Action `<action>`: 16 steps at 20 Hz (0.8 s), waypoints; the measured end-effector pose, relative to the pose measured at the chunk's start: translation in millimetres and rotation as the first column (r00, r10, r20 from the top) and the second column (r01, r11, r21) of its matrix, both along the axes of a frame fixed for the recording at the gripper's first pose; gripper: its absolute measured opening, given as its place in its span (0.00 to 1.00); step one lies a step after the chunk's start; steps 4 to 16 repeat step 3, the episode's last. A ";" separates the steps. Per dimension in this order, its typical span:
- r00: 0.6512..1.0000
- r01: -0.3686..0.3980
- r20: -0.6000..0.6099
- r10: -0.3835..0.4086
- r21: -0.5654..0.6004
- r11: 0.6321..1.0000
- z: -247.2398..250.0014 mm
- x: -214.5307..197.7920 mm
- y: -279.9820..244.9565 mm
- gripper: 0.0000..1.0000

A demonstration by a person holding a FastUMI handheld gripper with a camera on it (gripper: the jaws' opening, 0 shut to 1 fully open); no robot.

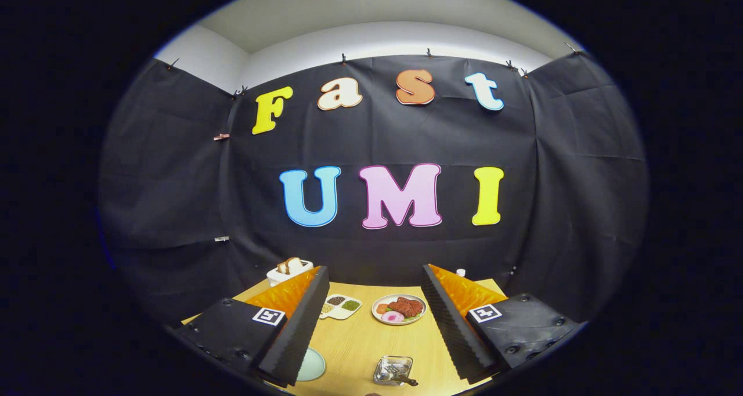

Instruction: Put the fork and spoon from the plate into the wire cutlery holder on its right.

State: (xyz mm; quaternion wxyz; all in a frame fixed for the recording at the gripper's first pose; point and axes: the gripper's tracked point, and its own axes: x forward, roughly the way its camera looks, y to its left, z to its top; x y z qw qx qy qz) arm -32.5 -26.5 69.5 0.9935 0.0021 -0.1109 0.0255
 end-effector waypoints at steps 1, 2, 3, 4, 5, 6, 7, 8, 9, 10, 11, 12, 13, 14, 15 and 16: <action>1.000 0.009 -0.004 -0.009 0.003 1.000 -1.2 0.0 -2.2 0.99; 1.000 0.016 -0.006 -0.016 0.003 1.000 -2.0 -0.2 -4.4 0.99; 1.000 0.020 -0.006 -0.020 0.005 1.000 -2.4 -0.6 -5.2 0.99; 1.000 0.020 -0.006 -0.020 0.005 1.000 -2.4 -0.6 -5.2 0.99; 1.000 0.020 -0.006 -0.020 0.005 1.000 -2.4 -0.6 -5.2 0.99; 1.000 0.020 -0.006 -0.020 0.005 1.000 -2.4 -0.6 -5.2 0.99; 1.000 0.020 -0.006 -0.020 0.005 1.000 -2.4 -0.6 -5.2 0.99; 1.000 0.020 -0.006 -0.020 0.005 1.000 -2.4 -0.6 -5.2 0.99; 1.000 0.020 -0.006 -0.020 0.005 1.000 -2.4 -0.6 -5.2 0.99; 1.000 0.020 -0.006 -0.020 0.005 1.000 -2.4 -0.6 -5.2 0.99; 1.000 0.020 -0.006 -0.020 0.005 1.000 -2.4 -0.6 -5.2 0.99; 1.000 0.020 -0.006 -0.020 0.005 1.000 -2.4 -0.6 -5.2 0.99; 1.000 0.020 -0.006 -0.020 0.005 1.000 -2.4 -0.6 -5.2 0.99; 1.000 0.020 -0.006 -0.020 0.005 1.000 -2.4 -0.6 -5.2 0.99; 1.000 0.020 -0.006 -0.020 0.005 1.000 -2.4 -0.6 -5.2 0.99; 1.000 0.020 -0.006 -0.020 0.005 1.000 -2.4 -0.6 -5.2 0.99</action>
